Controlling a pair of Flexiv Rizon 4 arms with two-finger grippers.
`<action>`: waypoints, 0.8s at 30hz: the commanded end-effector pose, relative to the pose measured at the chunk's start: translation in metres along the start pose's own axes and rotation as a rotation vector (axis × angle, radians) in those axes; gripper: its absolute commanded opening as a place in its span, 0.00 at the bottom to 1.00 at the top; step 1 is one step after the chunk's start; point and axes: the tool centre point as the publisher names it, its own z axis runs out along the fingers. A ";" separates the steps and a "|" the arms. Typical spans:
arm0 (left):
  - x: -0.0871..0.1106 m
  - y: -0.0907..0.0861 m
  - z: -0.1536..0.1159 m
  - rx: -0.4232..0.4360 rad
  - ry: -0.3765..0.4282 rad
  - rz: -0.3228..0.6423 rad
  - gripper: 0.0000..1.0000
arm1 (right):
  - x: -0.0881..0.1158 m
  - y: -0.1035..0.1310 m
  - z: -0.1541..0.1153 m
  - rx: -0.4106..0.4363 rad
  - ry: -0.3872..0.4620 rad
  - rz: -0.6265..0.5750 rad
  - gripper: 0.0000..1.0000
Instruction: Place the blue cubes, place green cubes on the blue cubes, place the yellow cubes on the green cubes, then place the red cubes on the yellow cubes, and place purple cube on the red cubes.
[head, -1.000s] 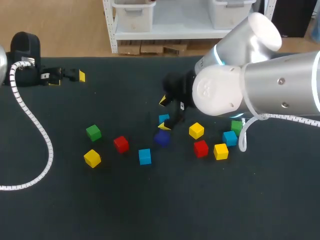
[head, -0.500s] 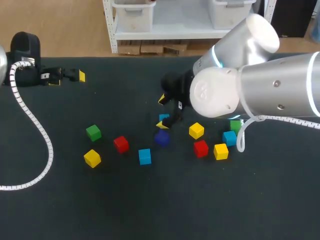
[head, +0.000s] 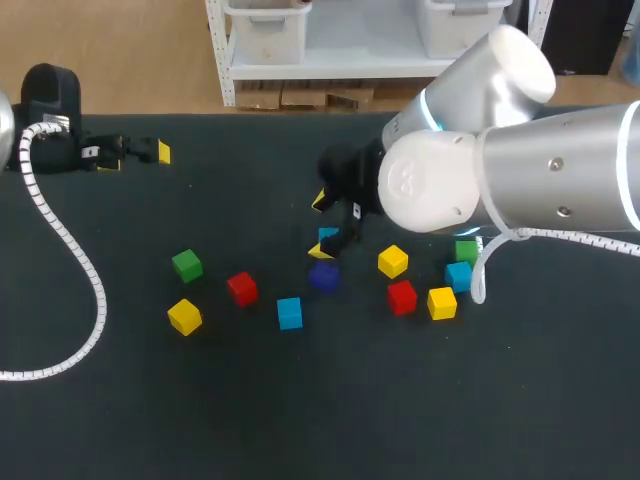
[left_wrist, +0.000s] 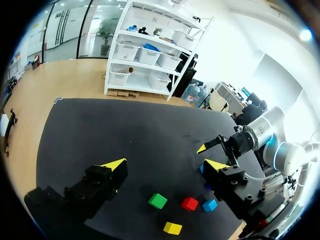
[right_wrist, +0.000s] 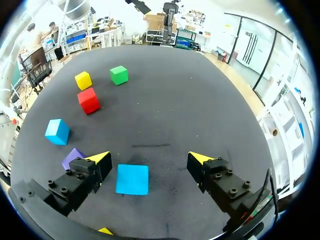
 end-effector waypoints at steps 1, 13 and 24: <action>0.000 0.000 0.000 0.000 0.000 0.000 1.00 | 0.003 0.009 -0.016 0.004 -0.005 0.006 1.00; 0.000 0.000 0.000 0.000 0.000 0.000 1.00 | 0.009 -0.012 -0.125 -0.013 -0.067 0.166 1.00; 0.000 0.000 0.000 0.000 0.000 0.000 1.00 | 0.000 0.010 -0.198 -0.024 -0.057 0.165 1.00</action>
